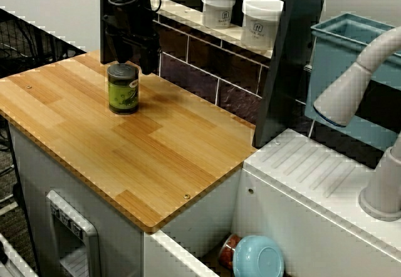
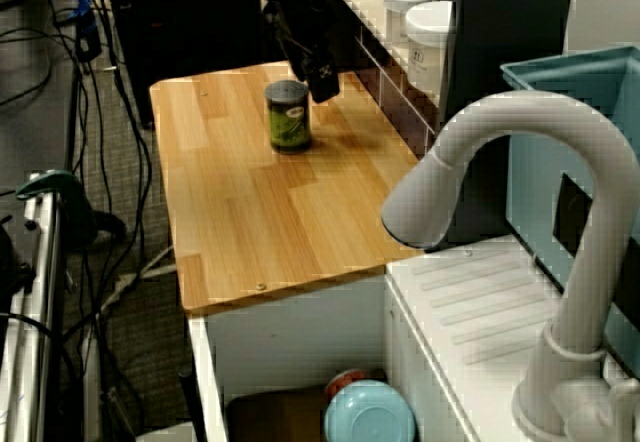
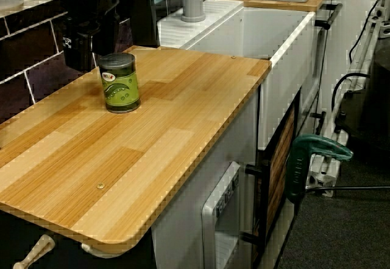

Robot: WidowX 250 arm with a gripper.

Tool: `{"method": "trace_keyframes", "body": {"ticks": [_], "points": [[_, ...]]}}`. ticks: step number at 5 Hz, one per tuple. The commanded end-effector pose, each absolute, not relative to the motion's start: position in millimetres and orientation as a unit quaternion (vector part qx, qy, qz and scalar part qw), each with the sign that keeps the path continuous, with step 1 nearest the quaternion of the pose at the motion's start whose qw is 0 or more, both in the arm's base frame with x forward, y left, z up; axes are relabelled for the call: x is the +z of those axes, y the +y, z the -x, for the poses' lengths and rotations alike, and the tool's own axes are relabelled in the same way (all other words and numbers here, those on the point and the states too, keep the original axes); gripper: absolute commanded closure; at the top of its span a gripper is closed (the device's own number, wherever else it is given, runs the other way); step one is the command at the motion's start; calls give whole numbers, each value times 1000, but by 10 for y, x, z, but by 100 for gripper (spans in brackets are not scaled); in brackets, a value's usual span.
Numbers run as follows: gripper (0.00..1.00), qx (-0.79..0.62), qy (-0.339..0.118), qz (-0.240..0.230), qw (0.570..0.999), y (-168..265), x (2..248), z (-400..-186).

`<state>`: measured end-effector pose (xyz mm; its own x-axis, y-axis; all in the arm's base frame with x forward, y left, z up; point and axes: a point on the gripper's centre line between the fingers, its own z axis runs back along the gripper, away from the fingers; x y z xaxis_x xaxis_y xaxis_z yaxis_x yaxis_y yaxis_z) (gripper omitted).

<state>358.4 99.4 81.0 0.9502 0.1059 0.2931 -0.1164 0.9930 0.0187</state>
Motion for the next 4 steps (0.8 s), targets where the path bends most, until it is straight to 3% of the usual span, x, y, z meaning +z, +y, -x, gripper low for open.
{"method": "trace_keyframes", "body": {"ticks": [1,4], "points": [[0,50,-151,-17,987,965,931,-3453],[0,20,-127,-4,992,838,975,-3205]]}}
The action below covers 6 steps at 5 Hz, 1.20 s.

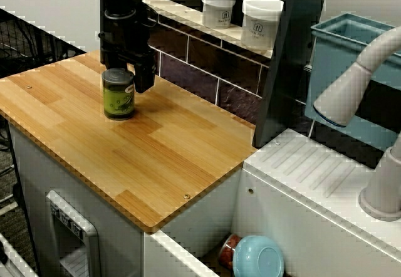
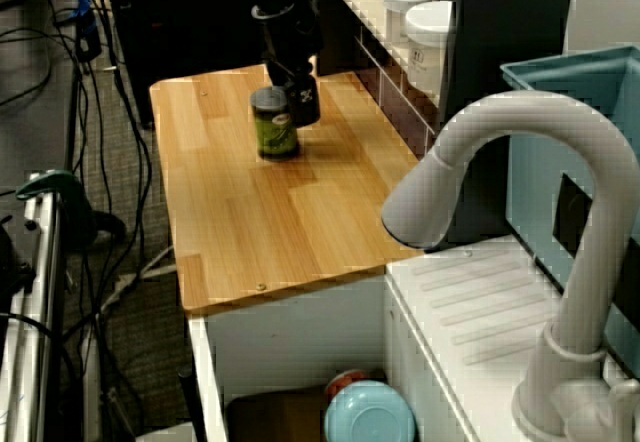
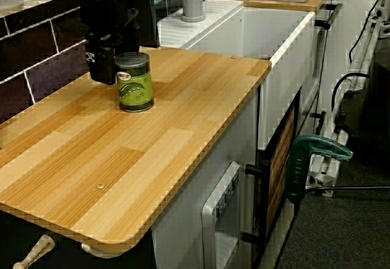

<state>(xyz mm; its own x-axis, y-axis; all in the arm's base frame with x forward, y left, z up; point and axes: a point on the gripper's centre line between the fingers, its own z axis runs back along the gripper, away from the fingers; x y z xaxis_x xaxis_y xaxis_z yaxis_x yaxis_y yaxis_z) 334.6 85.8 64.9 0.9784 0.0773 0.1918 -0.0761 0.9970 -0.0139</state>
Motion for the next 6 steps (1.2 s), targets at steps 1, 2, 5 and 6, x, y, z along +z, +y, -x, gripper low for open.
{"method": "trace_keyframes", "body": {"ticks": [1,2,5,6], "points": [[0,13,-109,8,994,834,999,-3152],[0,7,-92,14,996,821,1030,-3071],[0,0,-64,34,997,825,1089,-2823],[0,-6,-57,42,997,827,1081,-2719]]}}
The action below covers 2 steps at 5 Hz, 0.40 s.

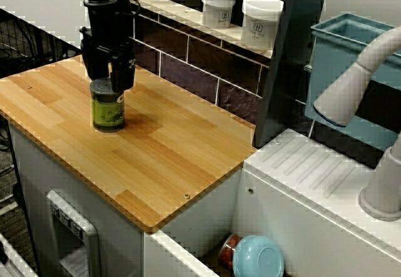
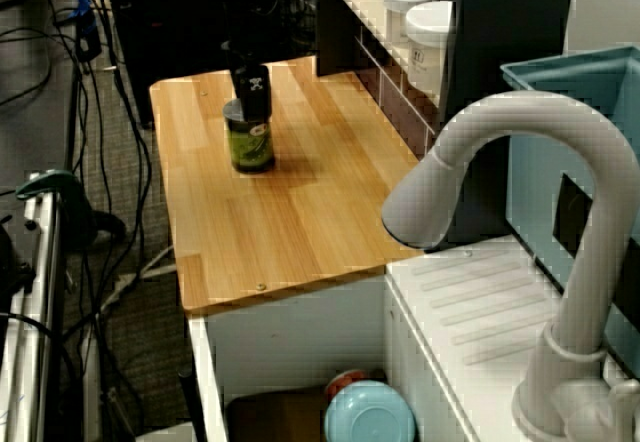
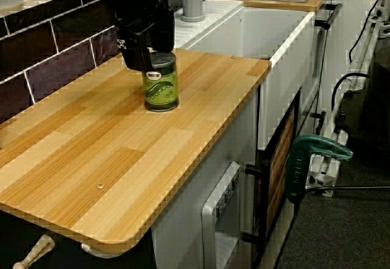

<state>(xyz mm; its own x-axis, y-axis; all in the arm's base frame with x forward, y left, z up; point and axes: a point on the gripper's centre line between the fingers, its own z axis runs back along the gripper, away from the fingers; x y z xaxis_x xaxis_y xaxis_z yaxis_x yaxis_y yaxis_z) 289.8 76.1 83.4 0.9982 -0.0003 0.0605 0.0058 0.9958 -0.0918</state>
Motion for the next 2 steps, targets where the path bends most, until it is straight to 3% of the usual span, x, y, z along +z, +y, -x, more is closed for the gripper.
{"method": "trace_keyframes", "body": {"ticks": [1,2], "points": [[0,-16,-53,49,997,819,1098,-2613],[0,-19,-47,55,997,870,1108,-2538]]}}
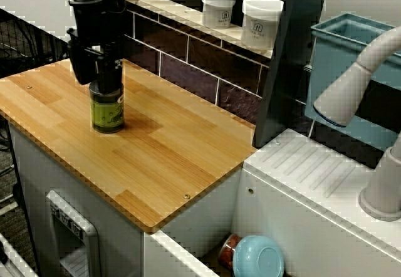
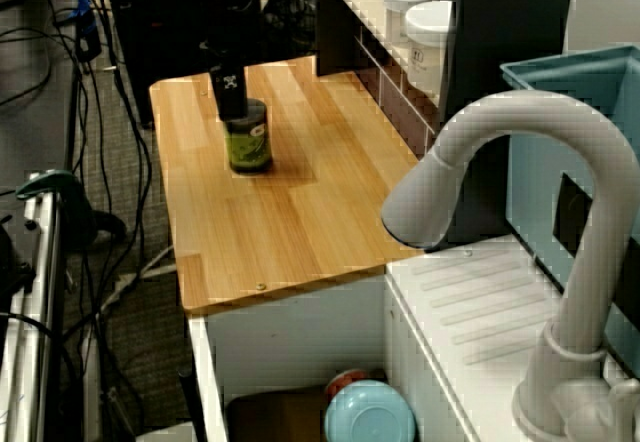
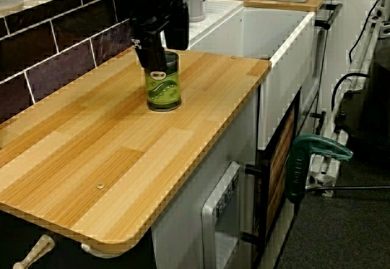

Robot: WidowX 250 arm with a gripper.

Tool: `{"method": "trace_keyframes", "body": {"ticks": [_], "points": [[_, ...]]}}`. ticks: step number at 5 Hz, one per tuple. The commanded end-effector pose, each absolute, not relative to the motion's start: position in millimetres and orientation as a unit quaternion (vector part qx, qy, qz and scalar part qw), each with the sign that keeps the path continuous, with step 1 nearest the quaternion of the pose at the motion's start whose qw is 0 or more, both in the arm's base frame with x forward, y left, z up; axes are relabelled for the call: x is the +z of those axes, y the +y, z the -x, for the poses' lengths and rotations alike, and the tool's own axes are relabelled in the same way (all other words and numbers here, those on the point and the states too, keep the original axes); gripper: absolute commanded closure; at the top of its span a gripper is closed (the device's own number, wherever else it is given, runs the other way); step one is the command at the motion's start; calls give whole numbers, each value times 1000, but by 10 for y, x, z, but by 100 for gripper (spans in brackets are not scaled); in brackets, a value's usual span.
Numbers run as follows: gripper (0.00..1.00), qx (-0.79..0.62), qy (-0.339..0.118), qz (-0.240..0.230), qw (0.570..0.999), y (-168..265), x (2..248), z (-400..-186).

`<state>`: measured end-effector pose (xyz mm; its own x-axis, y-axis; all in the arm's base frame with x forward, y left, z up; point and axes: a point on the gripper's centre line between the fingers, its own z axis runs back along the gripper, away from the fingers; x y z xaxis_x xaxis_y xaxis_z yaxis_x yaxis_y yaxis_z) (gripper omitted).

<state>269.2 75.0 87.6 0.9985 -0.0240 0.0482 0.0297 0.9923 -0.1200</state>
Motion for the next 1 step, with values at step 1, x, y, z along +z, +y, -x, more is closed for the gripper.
{"method": "trace_keyframes", "body": {"ticks": [1], "points": [[0,-21,-42,64,997,912,1082,-2455]]}}
